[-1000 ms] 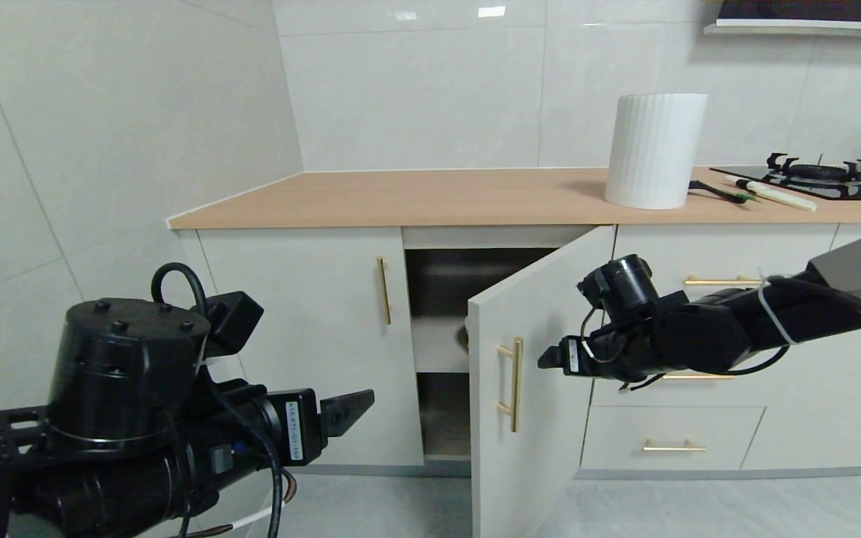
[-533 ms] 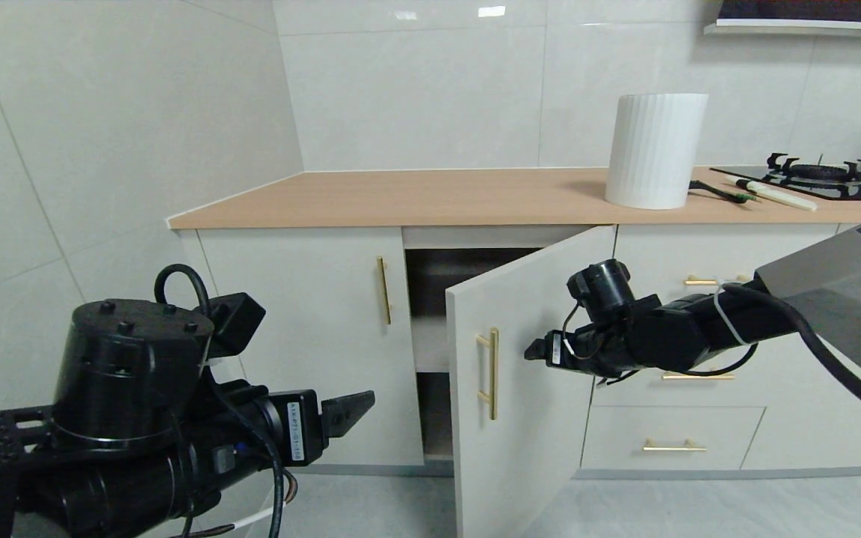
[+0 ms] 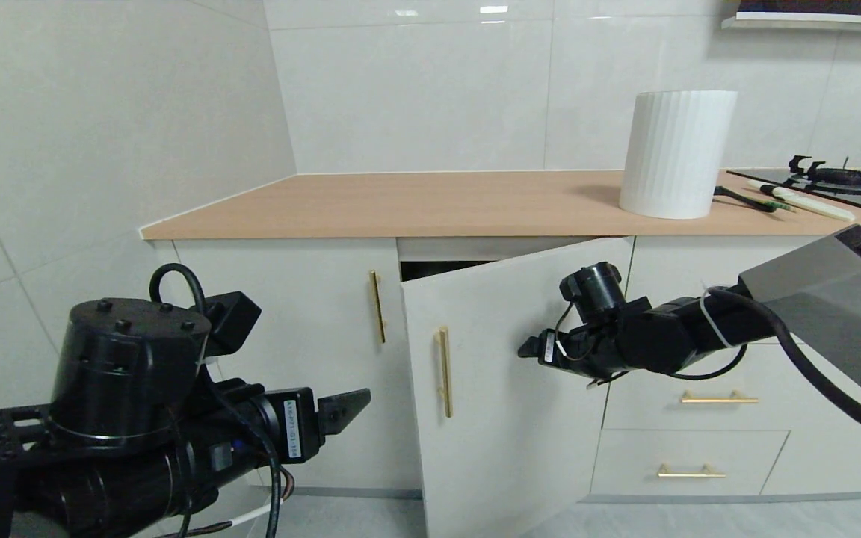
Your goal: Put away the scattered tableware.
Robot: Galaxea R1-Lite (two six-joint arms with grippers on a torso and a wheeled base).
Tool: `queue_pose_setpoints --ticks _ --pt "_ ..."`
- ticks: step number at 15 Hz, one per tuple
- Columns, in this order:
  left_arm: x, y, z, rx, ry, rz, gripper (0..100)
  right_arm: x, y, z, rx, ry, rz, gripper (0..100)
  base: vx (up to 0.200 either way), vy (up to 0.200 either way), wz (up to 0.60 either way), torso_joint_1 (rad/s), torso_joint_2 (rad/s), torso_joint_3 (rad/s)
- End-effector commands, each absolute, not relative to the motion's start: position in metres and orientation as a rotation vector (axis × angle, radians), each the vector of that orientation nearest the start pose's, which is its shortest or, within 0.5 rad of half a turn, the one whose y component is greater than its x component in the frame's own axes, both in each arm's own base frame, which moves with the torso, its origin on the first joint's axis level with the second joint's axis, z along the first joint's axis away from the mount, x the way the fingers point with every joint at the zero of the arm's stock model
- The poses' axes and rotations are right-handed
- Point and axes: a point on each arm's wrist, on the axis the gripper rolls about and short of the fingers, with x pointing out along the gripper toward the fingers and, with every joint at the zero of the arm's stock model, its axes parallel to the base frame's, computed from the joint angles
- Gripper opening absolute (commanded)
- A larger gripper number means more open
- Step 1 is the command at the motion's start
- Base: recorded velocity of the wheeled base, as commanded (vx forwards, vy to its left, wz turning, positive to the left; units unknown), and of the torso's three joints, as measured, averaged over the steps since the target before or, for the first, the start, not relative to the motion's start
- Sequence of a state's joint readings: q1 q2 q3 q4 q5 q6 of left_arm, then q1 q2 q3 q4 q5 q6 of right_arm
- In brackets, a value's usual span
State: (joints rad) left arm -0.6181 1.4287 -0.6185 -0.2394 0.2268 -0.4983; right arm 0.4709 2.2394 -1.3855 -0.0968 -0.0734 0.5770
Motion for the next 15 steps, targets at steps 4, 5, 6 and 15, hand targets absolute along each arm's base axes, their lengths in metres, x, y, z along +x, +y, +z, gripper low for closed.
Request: queue_pose_setpoints --ticks 4,5,6,15 --pt "0.181 -0.123 0.167 -0.243 0.605 -0.242 100 0.396 0.200 0.087 0.456 0.759 0.140 100 0.000 0.000 0.00 0.000 0.00 0.000" --pt "0.181 -0.123 0.167 -0.243 0.603 -0.242 100 0.400 0.202 0.087 0.485 0.746 0.133 100 0.000 0.000 0.00 0.000 0.00 0.000" --pt "0.181 -0.123 0.167 -0.243 0.603 -0.242 100 0.401 0.202 0.086 0.488 0.746 0.132 100 0.000 0.000 0.00 0.000 0.00 0.000" --pt "0.181 -0.123 0.166 -0.243 0.608 -0.241 100 0.426 0.202 0.088 0.617 0.662 0.033 100 0.000 0.000 0.00 0.000 0.00 0.000"
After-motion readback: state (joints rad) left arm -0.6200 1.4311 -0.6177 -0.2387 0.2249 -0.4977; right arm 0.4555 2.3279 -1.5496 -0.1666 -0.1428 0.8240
